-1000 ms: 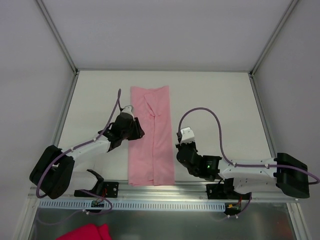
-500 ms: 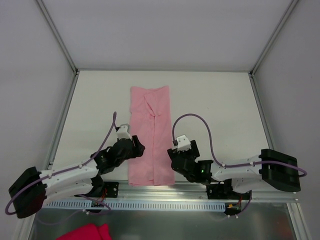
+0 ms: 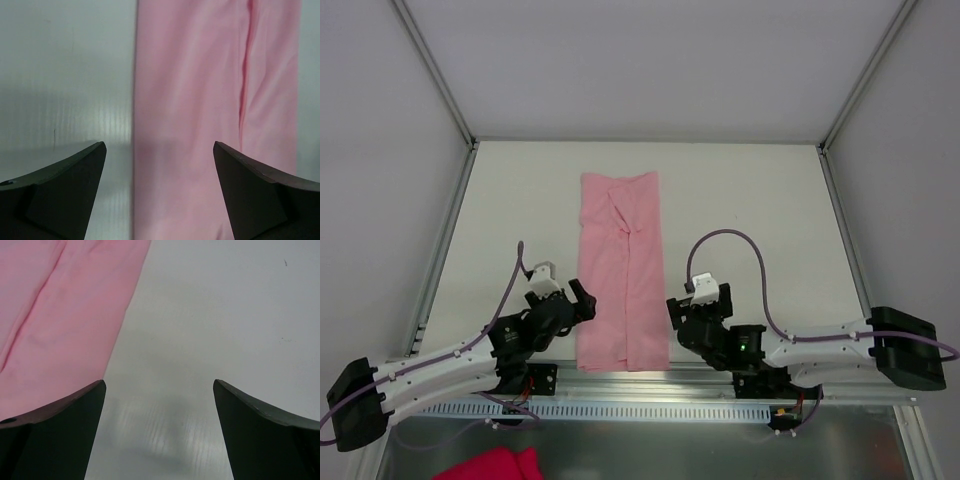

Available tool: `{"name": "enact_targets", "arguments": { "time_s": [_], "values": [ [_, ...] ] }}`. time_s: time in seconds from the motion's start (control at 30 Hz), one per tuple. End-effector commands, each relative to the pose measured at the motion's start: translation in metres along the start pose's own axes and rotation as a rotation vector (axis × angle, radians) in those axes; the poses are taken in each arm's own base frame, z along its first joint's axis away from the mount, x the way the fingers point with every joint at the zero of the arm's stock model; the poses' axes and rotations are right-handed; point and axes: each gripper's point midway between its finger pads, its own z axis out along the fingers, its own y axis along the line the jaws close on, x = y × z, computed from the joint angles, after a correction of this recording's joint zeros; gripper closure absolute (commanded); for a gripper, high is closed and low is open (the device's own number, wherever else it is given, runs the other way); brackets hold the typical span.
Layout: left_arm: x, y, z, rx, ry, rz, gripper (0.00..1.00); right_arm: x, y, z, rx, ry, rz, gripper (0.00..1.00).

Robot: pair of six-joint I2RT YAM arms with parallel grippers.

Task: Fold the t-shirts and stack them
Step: Rotate the tshirt 90 degrees

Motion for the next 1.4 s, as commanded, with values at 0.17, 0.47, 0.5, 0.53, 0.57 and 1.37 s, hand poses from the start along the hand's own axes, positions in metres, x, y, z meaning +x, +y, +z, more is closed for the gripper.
{"name": "enact_targets", "arguments": {
  "time_s": [0.17, 0.47, 0.5, 0.53, 0.57, 1.37],
  "values": [
    [0.016, 0.005, -0.022, -0.093, 0.035, -0.027, 0.13, -0.014, -0.003, -0.01, -0.038, -0.054, 0.208, 0.09],
    [-0.002, -0.007, -0.096, -0.335, -0.237, 0.346, 0.16, -0.033, -0.036, -0.015, 0.231, -0.116, -0.048, 0.05],
    [0.002, -0.017, -0.096, -0.339, -0.244, 0.355, 0.15, -0.046, -0.024, -0.01, 0.199, -0.145, 0.05, 0.02],
    [0.009, -0.028, -0.095, -0.332, -0.254, 0.363, 0.14, -0.054, -0.013, -0.009, 0.103, -0.134, 0.104, 0.01],
    [0.011, -0.032, -0.095, -0.319, -0.256, 0.358, 0.14, -0.055, -0.009, -0.006, 0.043, -0.147, 0.105, 0.0],
    [-0.056, -0.07, -0.118, 0.035, -0.271, 0.2, 0.27, -0.077, -0.044, 0.067, 0.009, 0.048, 0.195, 0.1]
  ]
}}
